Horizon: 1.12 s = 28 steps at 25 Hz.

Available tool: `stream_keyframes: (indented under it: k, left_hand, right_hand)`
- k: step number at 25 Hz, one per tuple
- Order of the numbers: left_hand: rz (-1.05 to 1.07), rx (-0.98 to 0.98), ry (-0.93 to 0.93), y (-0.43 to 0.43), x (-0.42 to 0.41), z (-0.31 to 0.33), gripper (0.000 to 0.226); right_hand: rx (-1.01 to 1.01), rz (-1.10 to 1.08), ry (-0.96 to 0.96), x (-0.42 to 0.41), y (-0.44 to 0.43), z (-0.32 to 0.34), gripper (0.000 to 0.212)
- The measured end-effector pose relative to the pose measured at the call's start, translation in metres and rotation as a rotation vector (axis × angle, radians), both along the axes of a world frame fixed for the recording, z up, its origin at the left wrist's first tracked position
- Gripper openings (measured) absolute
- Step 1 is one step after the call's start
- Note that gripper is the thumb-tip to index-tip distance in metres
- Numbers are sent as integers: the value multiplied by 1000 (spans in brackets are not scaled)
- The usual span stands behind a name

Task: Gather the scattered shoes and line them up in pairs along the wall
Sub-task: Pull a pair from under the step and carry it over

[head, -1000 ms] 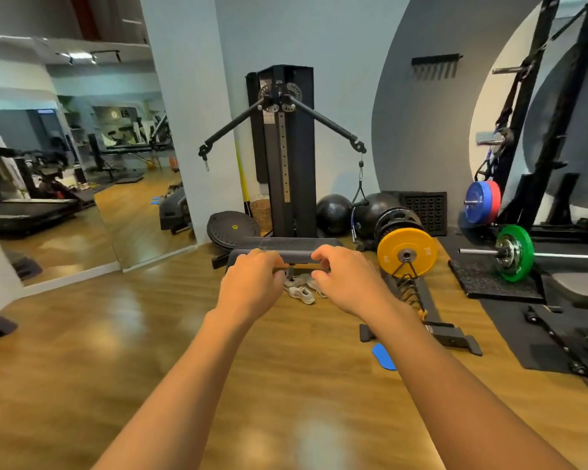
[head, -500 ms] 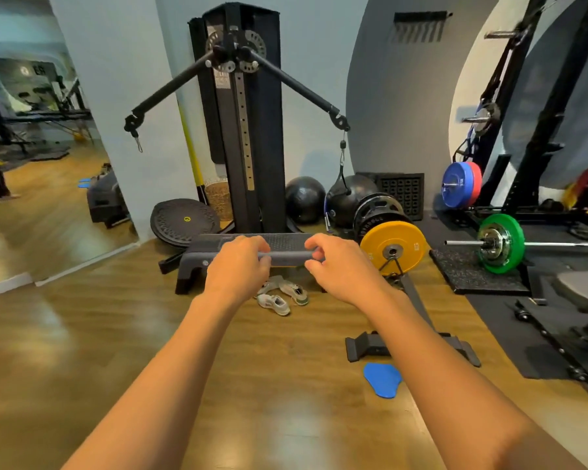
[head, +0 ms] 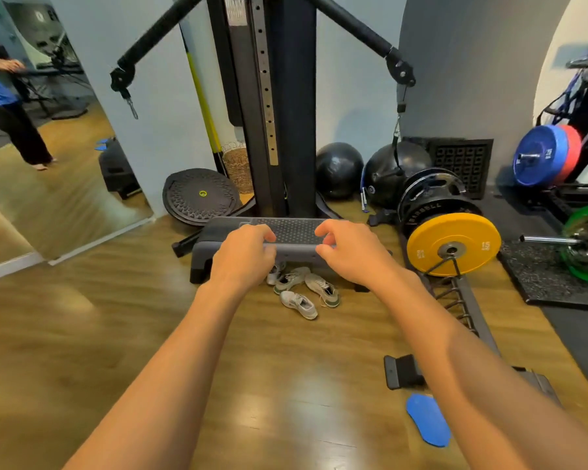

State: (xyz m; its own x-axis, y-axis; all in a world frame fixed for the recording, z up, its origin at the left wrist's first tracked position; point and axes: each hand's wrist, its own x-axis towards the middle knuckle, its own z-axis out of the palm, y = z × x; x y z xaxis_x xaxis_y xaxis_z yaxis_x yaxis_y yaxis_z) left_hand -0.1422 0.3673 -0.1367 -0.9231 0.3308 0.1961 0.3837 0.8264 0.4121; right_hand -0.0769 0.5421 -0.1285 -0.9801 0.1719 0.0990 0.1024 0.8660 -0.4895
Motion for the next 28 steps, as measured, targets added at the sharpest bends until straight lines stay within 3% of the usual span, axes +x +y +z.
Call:
stream_keyframes:
  k: [15,22,28]
  left_hand:
    - [-203,-40,-198,103,-363,-130,26]
    - [-120,-22,-357,140,-474,-293,27]
    - [-81,82,-435,165,-544,-506,24]
  right_hand:
    - [-59,-221,-211,-337,78,-130,33]
    - [-158,-300,-383,-460,106,-285,31]
    - [-213,-409,-395,-536,119,-493,30]
